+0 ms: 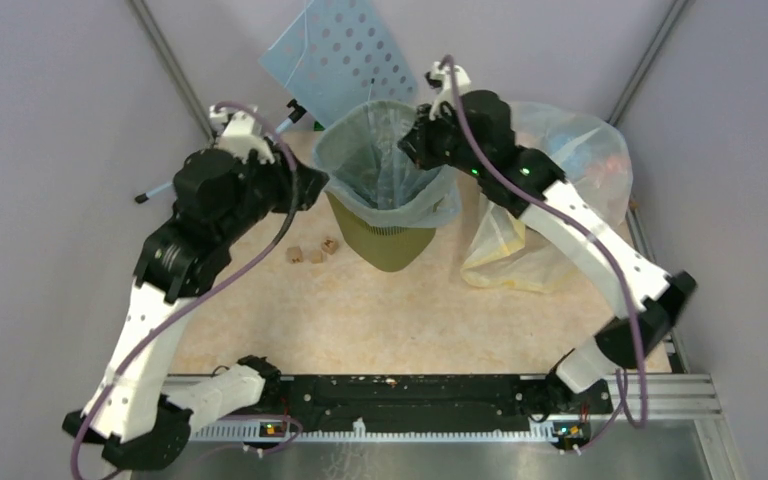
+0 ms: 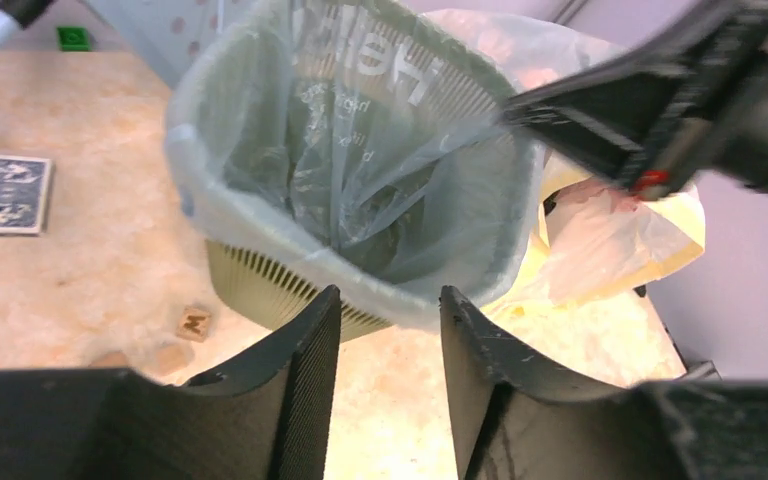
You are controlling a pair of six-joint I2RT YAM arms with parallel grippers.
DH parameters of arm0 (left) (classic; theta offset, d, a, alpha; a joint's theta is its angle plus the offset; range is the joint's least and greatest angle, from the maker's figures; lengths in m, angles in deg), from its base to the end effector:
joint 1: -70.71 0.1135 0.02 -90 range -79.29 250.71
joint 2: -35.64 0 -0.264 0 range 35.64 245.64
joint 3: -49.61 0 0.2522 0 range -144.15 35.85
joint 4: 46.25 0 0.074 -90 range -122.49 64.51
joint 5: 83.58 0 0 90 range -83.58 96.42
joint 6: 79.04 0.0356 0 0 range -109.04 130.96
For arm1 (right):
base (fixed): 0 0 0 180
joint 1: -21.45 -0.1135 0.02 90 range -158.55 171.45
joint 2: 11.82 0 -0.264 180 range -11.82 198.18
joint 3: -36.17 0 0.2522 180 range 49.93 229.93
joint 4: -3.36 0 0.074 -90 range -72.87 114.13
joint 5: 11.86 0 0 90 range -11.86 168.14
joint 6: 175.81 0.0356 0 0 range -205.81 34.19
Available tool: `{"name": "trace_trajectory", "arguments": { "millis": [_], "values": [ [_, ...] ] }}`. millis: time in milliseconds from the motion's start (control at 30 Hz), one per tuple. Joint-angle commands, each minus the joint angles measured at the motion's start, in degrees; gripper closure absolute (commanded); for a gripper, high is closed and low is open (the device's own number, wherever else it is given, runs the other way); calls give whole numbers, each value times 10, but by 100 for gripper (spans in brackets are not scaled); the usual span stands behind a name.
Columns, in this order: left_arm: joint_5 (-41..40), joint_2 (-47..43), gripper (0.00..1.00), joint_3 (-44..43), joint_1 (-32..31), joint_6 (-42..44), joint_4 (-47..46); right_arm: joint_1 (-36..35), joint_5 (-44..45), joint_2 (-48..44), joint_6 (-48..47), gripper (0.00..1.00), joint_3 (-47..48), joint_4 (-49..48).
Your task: Put the trash bags into the trash bin
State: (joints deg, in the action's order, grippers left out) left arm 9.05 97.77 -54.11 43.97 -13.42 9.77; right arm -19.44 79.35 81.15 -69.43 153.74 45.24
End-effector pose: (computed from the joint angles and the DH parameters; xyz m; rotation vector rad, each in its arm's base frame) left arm 0.1701 -0.0875 0.4870 0.0719 1.8733 -0.6658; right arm 0.2784 0.2401 0.4496 -0.3944 1.8863 0.6620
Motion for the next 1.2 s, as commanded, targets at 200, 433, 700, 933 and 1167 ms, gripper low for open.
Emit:
{"name": "trace_trajectory", "arguments": {
  "millis": [200,433,700,933,1167],
  "values": [
    [-107,-176,39,242,0,-1,-64,0,127,-374,-78,36,-372,-185],
    [-82,-296,2,454,-1,-57,-197,0,182,-583,-101,18,-624,-260],
    [-128,-372,1,661,-1,-47,-374,0,226,-735,-59,17,-846,-315],
    [-188,-338,1,743,-1,81,-508,77,277,-698,-41,14,-943,-401],
    [-311,-229,1,744,-1,119,-555,331,131,-589,-35,13,-947,-510]
  ]
}}
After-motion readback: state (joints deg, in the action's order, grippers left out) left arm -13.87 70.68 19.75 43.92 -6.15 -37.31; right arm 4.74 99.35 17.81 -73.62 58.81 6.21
